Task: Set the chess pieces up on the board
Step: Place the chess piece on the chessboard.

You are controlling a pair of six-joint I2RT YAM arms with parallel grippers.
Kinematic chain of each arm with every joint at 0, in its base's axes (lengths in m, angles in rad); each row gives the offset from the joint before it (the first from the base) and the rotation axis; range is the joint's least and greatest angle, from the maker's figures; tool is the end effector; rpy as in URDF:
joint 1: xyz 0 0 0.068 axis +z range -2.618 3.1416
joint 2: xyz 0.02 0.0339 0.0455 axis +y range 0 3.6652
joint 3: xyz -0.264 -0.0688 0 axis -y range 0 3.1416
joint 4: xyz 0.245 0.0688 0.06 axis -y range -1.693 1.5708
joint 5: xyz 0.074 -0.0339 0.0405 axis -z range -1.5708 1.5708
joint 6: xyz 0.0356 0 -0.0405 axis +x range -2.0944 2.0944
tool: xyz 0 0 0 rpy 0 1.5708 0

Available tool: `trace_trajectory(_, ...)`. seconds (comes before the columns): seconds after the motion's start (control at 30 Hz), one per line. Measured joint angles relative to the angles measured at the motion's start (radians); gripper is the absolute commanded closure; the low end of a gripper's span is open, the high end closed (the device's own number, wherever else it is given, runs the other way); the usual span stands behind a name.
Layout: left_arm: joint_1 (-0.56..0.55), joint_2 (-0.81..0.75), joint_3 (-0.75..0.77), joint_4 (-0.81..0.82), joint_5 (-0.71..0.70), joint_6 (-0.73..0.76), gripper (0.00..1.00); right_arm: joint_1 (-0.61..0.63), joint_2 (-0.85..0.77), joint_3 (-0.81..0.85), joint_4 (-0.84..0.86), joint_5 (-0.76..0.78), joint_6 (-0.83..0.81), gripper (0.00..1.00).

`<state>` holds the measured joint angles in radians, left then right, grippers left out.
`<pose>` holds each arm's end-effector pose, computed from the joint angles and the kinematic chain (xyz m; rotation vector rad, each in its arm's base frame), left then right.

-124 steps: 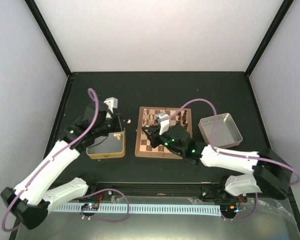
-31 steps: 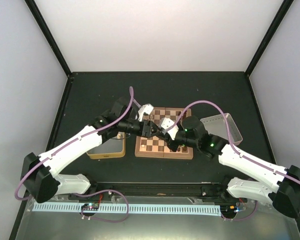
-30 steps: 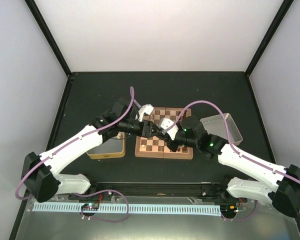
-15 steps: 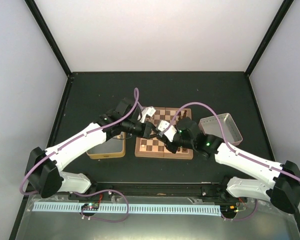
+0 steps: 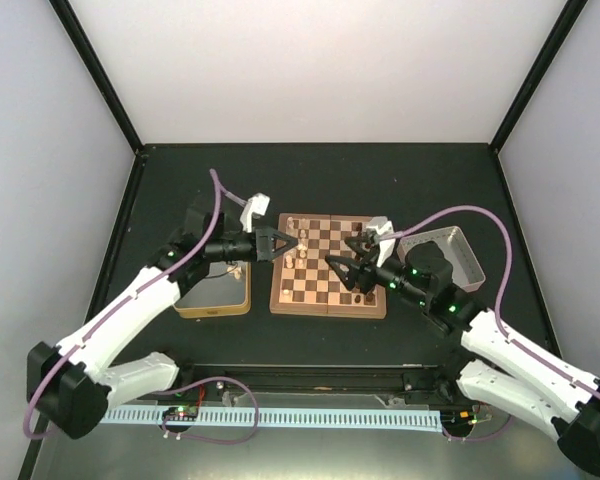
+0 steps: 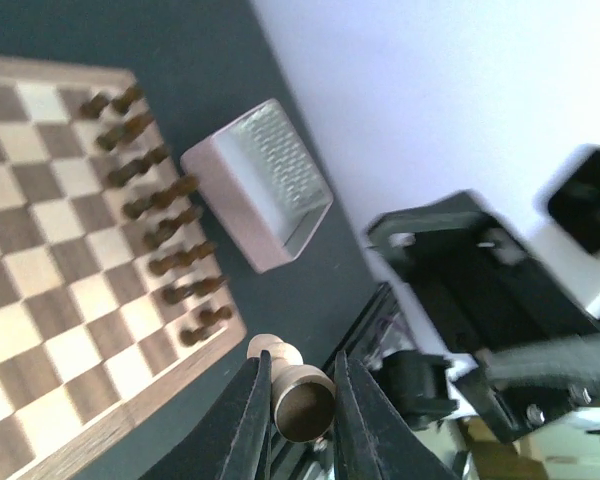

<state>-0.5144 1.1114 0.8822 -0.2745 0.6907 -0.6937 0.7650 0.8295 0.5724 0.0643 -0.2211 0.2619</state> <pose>0.2013 -0.1398 0.3039 0.2725 2.2644 -1.4091 0.1393 0.1446 0.2831 -0.6238 1.7482 0.9265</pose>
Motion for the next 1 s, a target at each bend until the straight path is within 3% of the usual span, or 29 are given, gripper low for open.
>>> trace_trajectory(0.27, 0.01, -0.183, -0.042, 0.253, -0.01, -0.148, 0.98, -0.124, 0.18, -0.042, 0.475, -0.185, 0.734, 0.22)
trace_trajectory(0.43, 0.01, -0.217, -0.046, 0.373, -0.014, -0.209, 0.98, -0.12, 0.321, 0.005, 0.727, -0.307, 1.033, 0.23)
trace_trajectory(0.73, 0.011, -0.18, -0.056, 0.505, 0.015, -0.308, 0.98, -0.097, 0.417, 0.102, 0.991, -0.396, 1.283, 0.38)
trace_trajectory(1.0, 0.011, -0.179, -0.057, 0.549, 0.032, -0.341, 0.98, -0.091, 0.468, 0.123, 1.019, -0.437, 1.344, 0.61)
